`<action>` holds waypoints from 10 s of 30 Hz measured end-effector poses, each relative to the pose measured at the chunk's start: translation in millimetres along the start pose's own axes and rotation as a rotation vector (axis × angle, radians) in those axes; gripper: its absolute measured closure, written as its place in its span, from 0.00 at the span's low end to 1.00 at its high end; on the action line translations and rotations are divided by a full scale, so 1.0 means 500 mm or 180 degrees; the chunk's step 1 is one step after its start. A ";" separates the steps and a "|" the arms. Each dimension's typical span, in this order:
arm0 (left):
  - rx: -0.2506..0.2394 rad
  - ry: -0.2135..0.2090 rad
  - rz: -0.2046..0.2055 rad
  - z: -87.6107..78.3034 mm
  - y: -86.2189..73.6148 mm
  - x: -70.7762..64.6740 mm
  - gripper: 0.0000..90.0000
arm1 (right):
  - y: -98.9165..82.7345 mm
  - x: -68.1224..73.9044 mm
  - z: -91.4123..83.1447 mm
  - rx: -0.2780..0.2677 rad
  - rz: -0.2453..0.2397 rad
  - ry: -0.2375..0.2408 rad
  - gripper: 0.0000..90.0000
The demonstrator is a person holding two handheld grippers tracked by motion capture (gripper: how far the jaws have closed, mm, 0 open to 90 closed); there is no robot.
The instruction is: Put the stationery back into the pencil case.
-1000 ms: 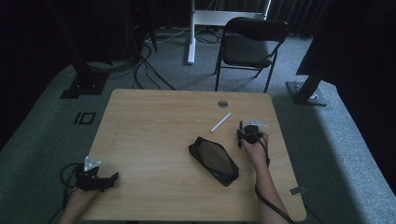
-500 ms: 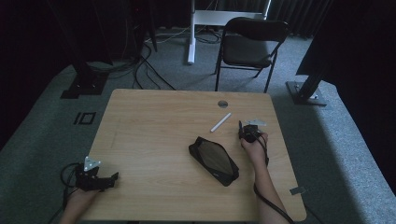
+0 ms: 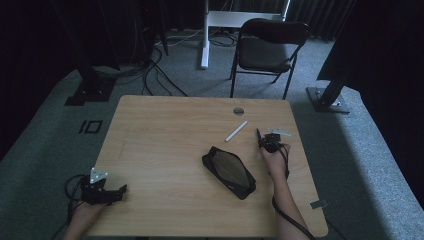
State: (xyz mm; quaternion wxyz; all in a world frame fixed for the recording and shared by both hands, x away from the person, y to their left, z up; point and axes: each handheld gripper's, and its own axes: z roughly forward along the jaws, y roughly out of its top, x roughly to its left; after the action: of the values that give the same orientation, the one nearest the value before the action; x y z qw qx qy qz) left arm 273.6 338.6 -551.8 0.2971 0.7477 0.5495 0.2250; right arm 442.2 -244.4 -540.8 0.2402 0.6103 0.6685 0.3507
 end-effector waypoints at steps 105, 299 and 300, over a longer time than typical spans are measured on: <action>-0.0004 0.0001 -0.0004 0.000 0.000 0.000 0.00 | 0.027 0.222 -0.248 -0.0064 -0.1042 0.1373 0.88; 0.0000 0.0000 0.0000 0.000 0.000 0.000 0.00 | 0.003 -0.158 -0.027 -0.0120 0.0049 -0.0052 0.54; 0.0000 0.0000 0.0000 0.000 0.000 0.000 0.00 | 0.003 -0.158 -0.027 -0.0120 0.0049 -0.0052 0.54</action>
State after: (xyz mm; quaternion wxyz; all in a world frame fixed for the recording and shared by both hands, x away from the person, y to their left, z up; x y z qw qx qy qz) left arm 273.6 338.6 -551.8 0.2972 0.7477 0.5495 0.2250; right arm 444.3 -324.3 -539.5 0.2544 0.6135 0.6551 0.3601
